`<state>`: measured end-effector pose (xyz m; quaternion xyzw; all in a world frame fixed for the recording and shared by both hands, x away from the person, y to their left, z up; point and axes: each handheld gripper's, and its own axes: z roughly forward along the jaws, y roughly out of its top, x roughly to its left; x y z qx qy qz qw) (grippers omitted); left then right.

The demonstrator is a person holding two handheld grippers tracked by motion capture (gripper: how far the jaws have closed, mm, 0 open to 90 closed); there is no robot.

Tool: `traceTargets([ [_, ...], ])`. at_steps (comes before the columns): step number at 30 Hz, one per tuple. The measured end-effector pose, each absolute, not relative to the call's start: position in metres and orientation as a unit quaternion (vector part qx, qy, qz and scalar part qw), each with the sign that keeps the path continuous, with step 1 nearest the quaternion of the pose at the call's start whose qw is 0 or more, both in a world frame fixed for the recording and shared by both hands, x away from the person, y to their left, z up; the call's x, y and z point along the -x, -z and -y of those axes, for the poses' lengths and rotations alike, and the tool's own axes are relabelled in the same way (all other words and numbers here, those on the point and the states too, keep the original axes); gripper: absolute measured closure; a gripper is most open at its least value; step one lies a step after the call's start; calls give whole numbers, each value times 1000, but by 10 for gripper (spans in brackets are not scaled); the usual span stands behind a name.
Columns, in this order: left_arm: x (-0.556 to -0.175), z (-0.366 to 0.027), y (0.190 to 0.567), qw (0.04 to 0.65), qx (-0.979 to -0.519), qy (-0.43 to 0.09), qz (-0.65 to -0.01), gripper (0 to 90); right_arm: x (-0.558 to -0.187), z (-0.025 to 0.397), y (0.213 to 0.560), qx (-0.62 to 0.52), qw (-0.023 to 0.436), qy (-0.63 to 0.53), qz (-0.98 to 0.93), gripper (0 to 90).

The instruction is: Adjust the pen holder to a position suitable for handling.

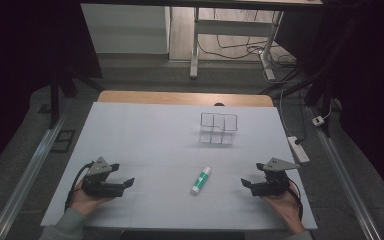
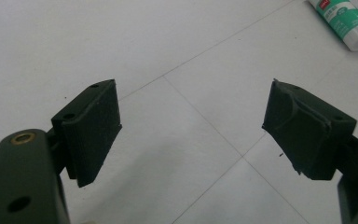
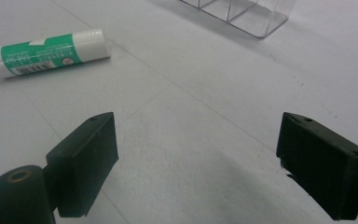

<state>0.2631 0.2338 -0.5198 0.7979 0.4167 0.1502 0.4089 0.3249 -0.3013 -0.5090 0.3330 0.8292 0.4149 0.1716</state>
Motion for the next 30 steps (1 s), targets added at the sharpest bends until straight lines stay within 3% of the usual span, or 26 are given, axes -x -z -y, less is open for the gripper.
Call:
traceTargets([
  [30, -268, -239, 522, 407, -792, -149, -431, 178, -331, 292, 500, -336, 171, -419, -826, 158],
])
